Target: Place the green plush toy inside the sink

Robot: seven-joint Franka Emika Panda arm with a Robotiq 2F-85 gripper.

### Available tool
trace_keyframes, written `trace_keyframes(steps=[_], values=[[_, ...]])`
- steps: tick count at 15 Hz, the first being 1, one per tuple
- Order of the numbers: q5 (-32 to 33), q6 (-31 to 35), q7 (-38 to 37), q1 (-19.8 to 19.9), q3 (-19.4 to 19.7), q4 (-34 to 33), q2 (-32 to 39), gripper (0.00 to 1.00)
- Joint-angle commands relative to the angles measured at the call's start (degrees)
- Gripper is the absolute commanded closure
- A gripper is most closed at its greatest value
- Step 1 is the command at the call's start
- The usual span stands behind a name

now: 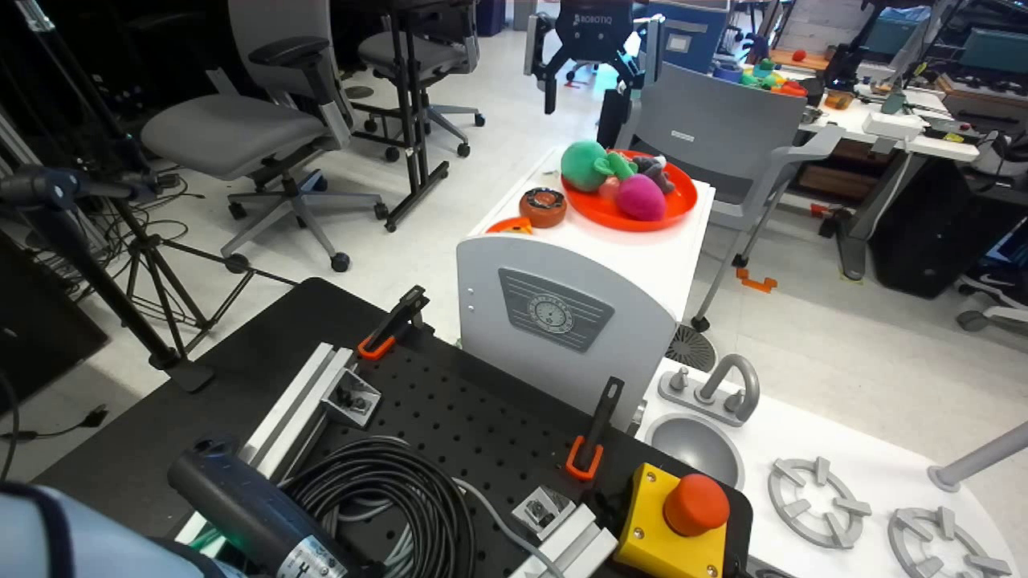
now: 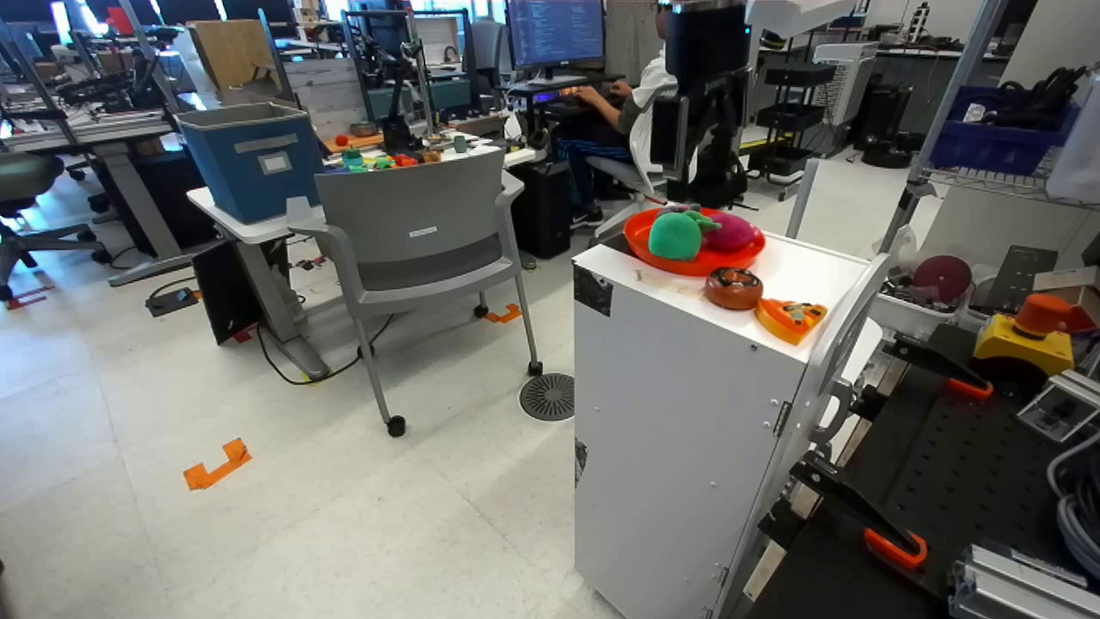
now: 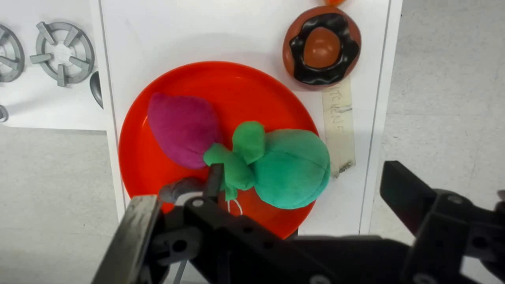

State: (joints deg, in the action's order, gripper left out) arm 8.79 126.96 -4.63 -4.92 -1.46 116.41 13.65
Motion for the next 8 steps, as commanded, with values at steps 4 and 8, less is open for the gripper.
trace_keyframes(steps=[4, 8], values=[[0.6, -3.9, 1.6, 0.3, 0.0, -2.3, 2.8, 0.00], [0.3, -5.1, 2.4, 0.6, 0.1, -3.3, 4.0, 0.00]])
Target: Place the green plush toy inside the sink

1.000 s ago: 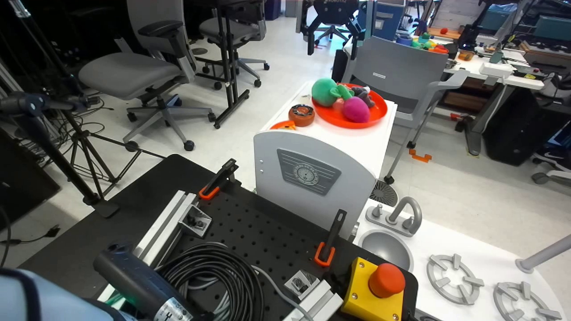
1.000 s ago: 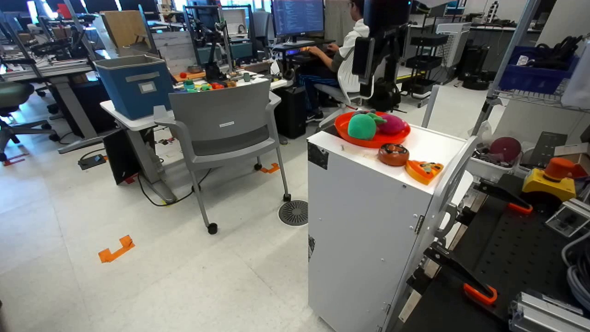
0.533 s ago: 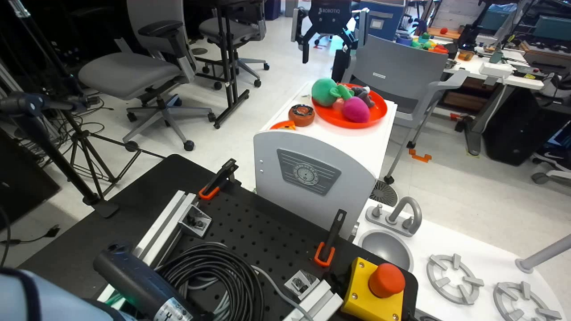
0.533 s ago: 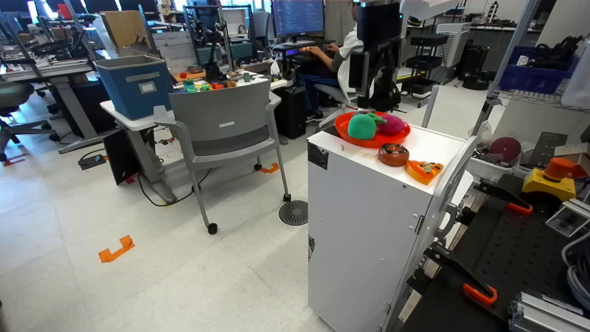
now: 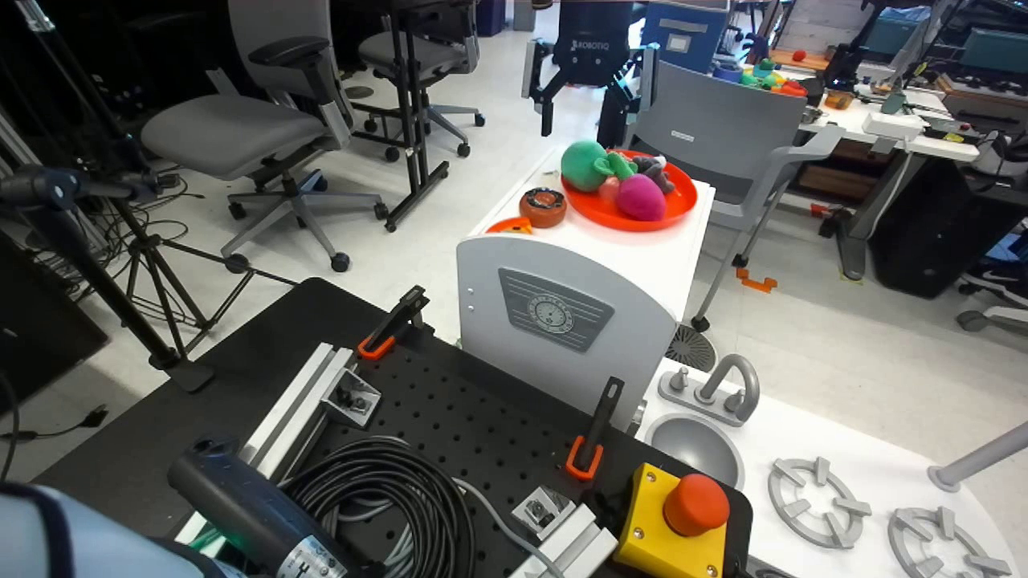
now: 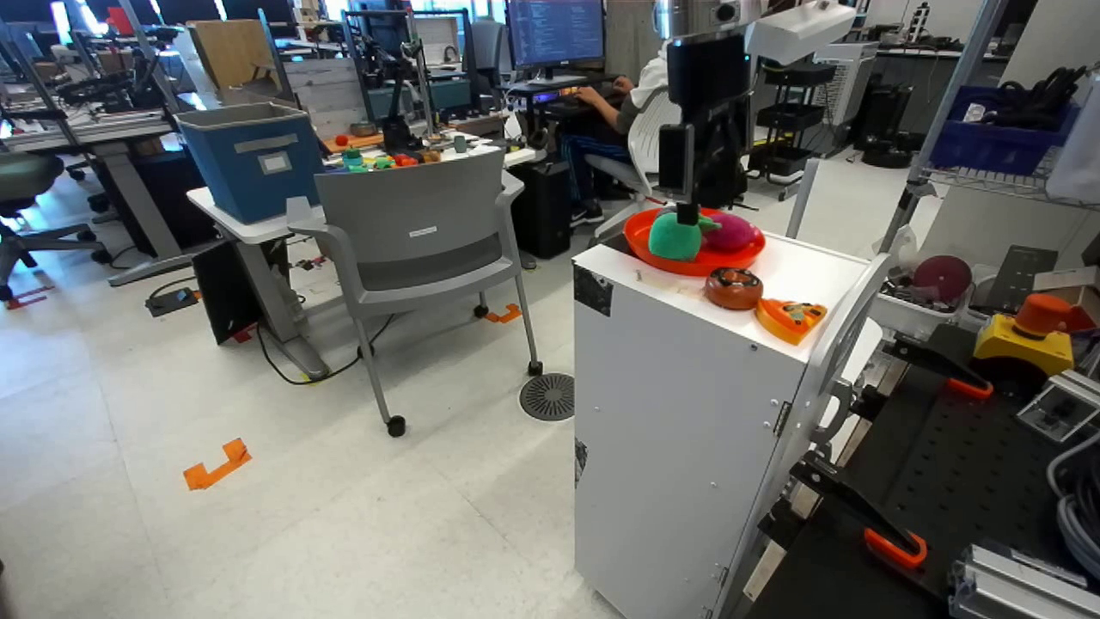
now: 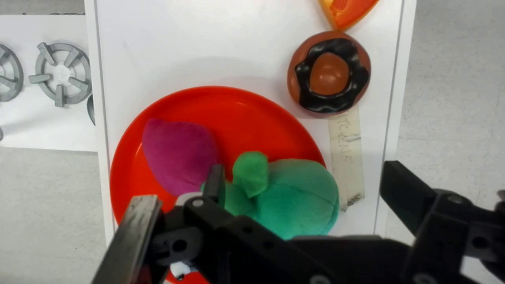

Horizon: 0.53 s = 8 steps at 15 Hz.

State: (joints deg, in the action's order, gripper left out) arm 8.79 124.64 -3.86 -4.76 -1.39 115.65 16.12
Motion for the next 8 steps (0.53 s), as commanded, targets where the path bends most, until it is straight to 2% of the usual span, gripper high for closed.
trace_keyframes(steps=[1, 8], values=[[0.1, -3.0, 1.9, 0.6, 0.1, -2.9, 1.8, 0.00], [0.8, -0.1, 1.9, 0.8, 0.6, -3.6, 2.5, 0.00]])
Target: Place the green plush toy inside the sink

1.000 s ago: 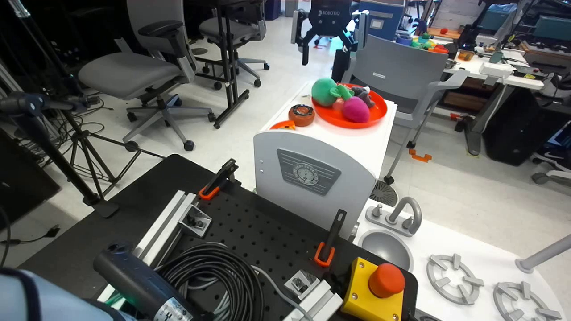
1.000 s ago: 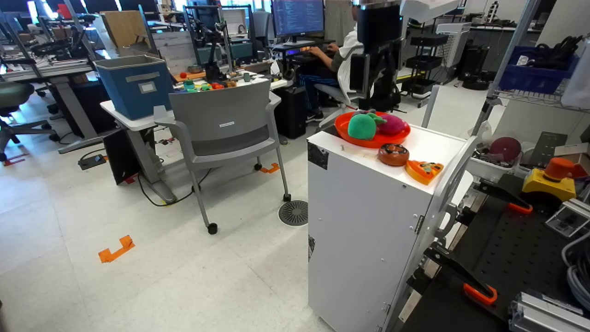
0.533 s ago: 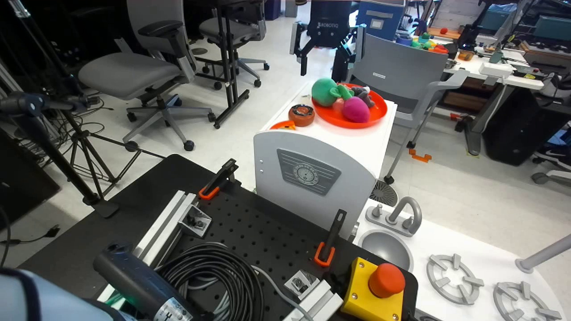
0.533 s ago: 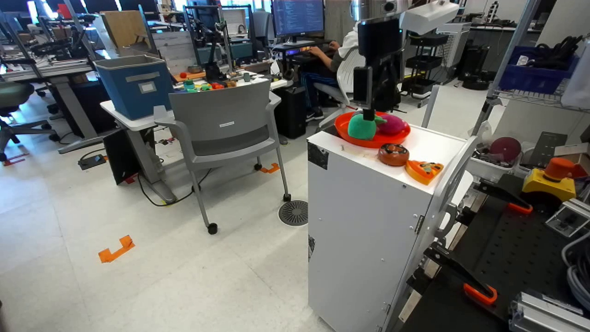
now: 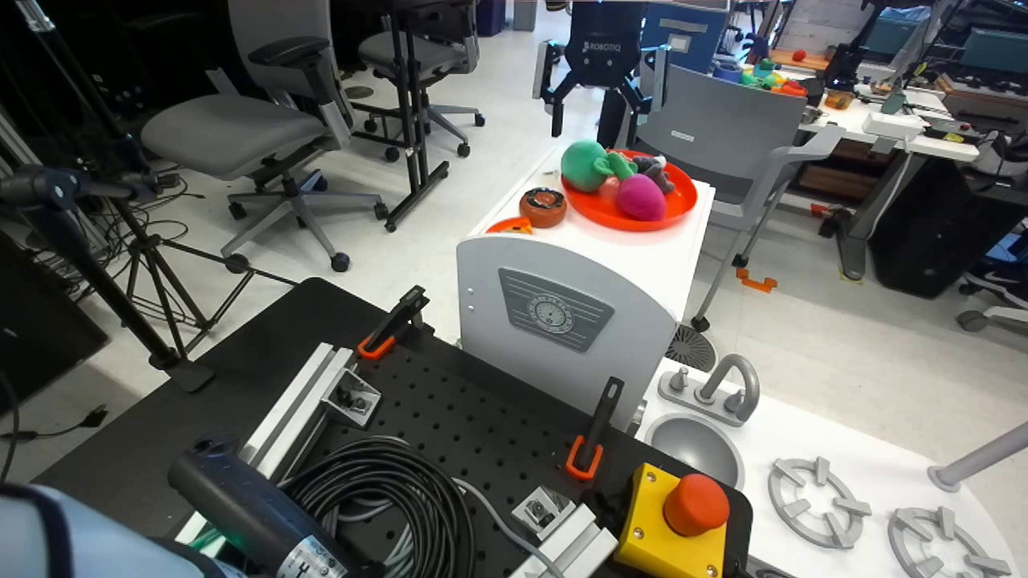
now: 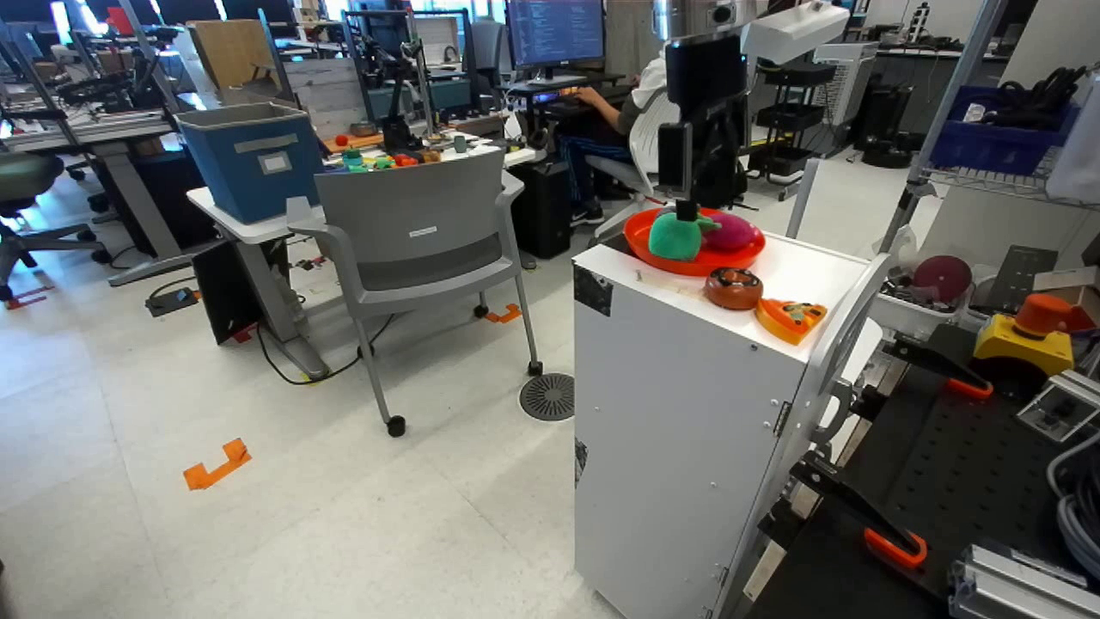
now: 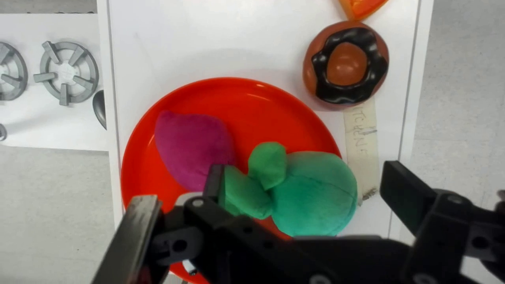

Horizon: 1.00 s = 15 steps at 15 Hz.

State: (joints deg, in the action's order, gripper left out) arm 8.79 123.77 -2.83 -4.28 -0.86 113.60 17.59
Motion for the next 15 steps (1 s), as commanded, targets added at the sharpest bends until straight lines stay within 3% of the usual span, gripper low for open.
trace_keyframes(steps=[1, 6, 15], values=[[1.0, 1.5, 0.3, 0.2, 0.2, -1.6, 1.2, 0.00], [1.8, 4.9, 0.6, -0.1, 0.2, -1.7, 2.0, 0.00], [1.1, 4.0, 4.0, -0.3, -0.6, -2.2, 4.1, 0.00]])
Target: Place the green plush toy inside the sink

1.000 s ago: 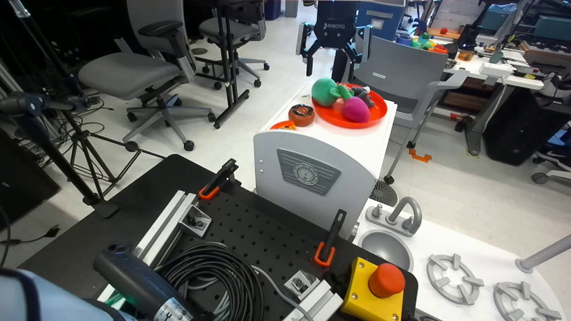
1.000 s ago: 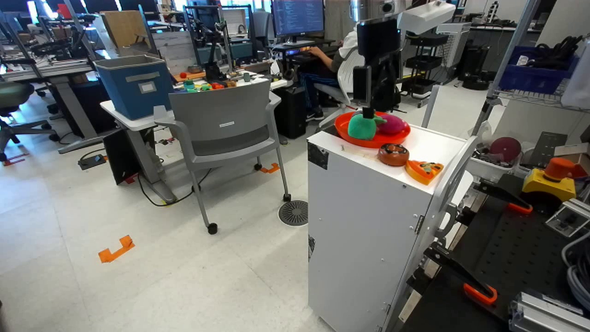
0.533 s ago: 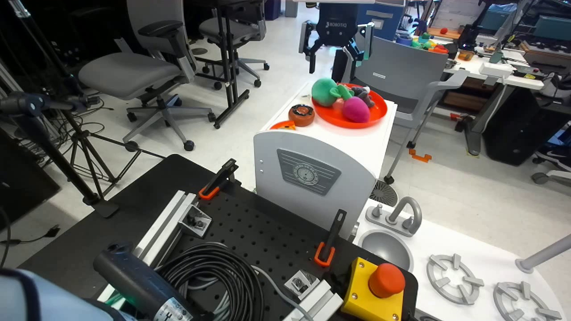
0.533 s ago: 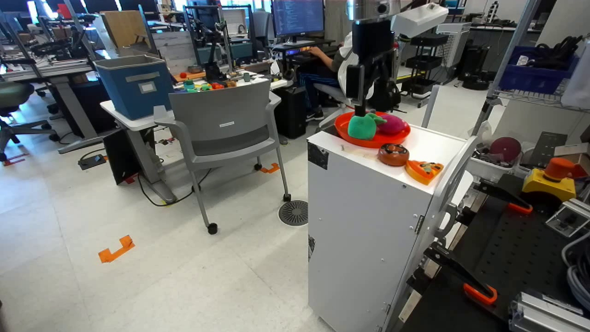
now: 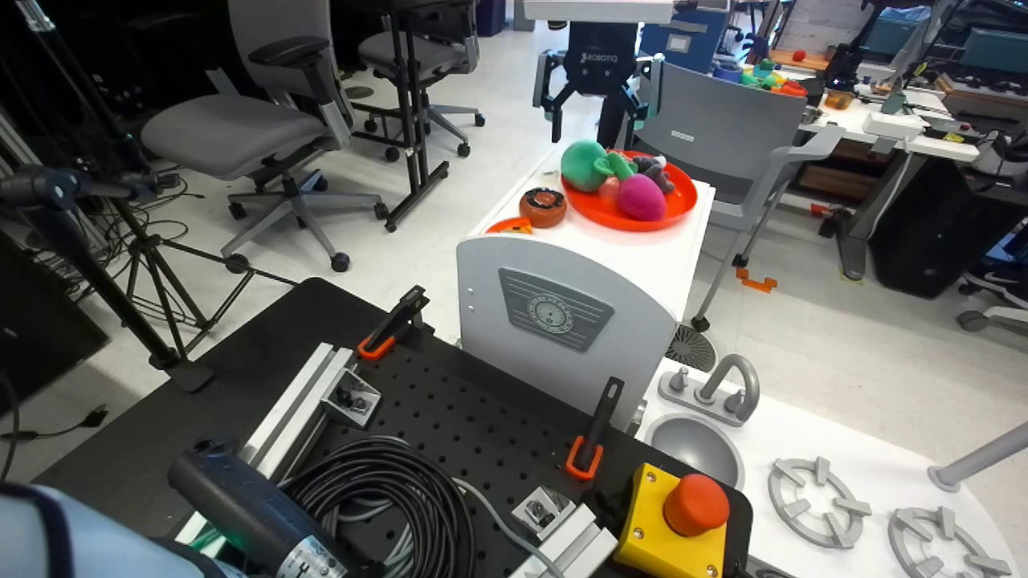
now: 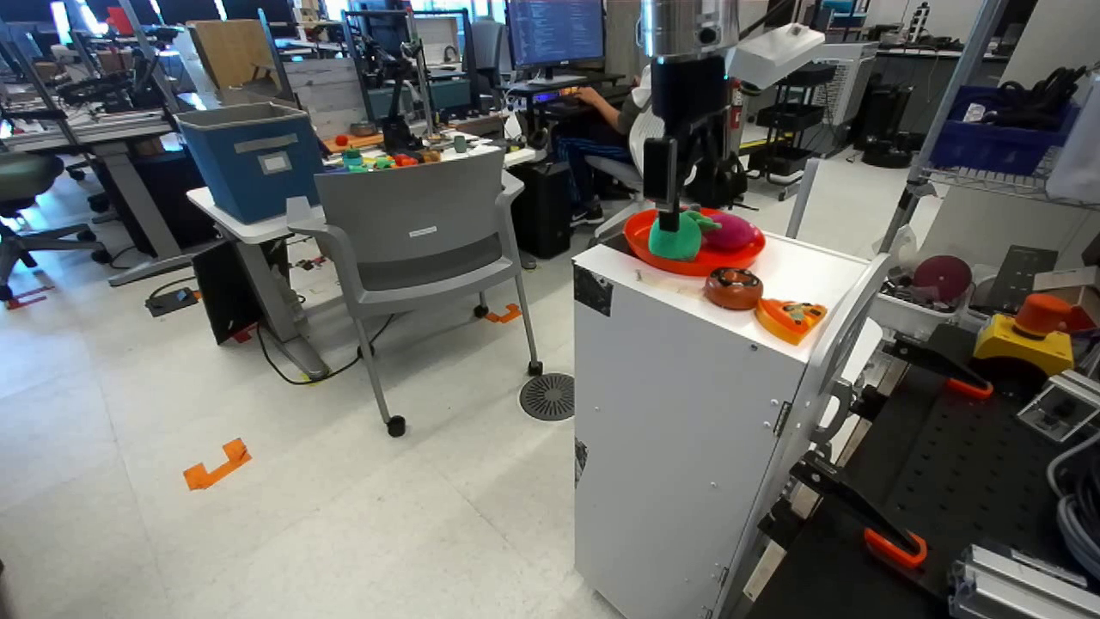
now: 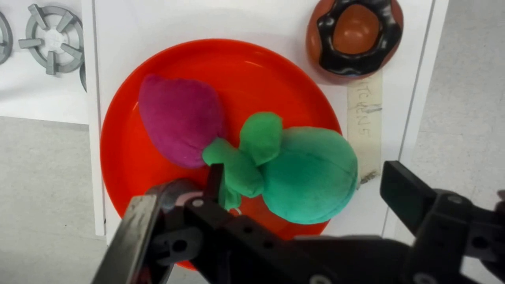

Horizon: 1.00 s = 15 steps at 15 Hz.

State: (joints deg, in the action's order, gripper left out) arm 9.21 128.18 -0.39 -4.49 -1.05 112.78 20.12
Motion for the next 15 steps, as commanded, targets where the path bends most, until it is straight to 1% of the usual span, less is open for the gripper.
trace_keyframes(steps=[1, 15], values=[[0.7, -0.4, 1.8, -0.1, -0.5, -1.4, 1.7, 0.00], [-0.6, -0.1, 4.4, 0.6, -0.9, -1.0, 2.0, 0.00]])
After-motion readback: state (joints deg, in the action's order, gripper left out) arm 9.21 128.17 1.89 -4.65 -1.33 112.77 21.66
